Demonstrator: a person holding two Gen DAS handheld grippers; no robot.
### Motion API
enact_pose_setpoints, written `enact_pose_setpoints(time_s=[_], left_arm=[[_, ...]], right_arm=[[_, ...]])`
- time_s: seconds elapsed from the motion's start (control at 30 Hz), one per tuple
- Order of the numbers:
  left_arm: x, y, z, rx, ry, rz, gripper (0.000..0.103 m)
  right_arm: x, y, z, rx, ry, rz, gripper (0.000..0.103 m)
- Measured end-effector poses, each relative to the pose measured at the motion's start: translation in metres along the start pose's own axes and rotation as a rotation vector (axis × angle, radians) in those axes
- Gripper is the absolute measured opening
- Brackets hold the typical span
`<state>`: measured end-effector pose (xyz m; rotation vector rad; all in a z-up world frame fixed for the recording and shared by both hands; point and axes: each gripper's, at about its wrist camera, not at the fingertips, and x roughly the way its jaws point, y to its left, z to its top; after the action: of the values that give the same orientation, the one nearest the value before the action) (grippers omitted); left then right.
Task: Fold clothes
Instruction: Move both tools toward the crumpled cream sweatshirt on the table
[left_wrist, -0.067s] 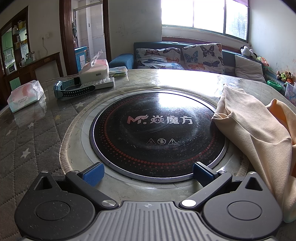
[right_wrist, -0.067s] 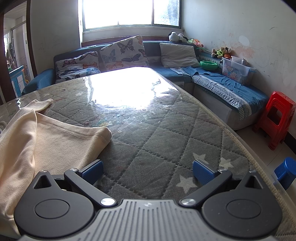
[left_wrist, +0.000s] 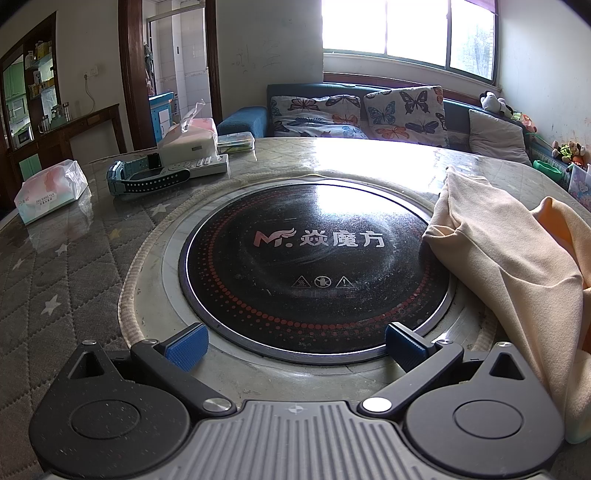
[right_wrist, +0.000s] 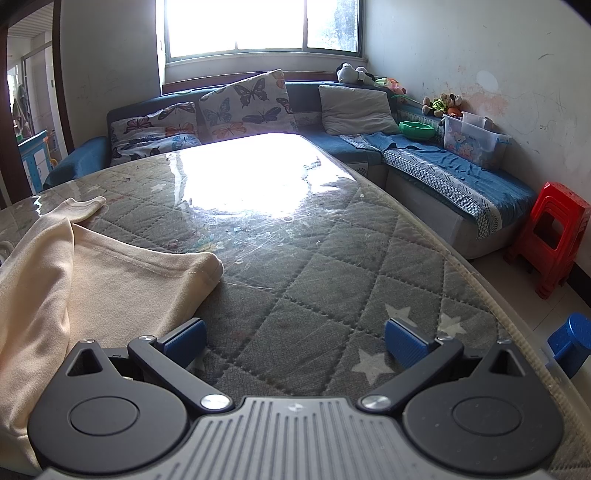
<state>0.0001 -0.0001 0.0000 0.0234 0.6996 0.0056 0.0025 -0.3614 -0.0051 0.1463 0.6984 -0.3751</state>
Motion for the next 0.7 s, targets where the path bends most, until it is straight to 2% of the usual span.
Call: enact_pose_setpoints(time_s=[0.27, 0.7], left_arm=[[0.000, 0.000, 0.000, 0.000, 0.000, -0.001, 0.103], [0.000, -0.001, 0.001, 0.005, 0.003, 0.001, 0.103]], right_arm=[[-0.004, -0.001, -0.003, -0.004, 0.001, -0.003, 0.103], [-0.029, 0.003, -0.019, -0.049, 0.006, 0.040, 0.103]])
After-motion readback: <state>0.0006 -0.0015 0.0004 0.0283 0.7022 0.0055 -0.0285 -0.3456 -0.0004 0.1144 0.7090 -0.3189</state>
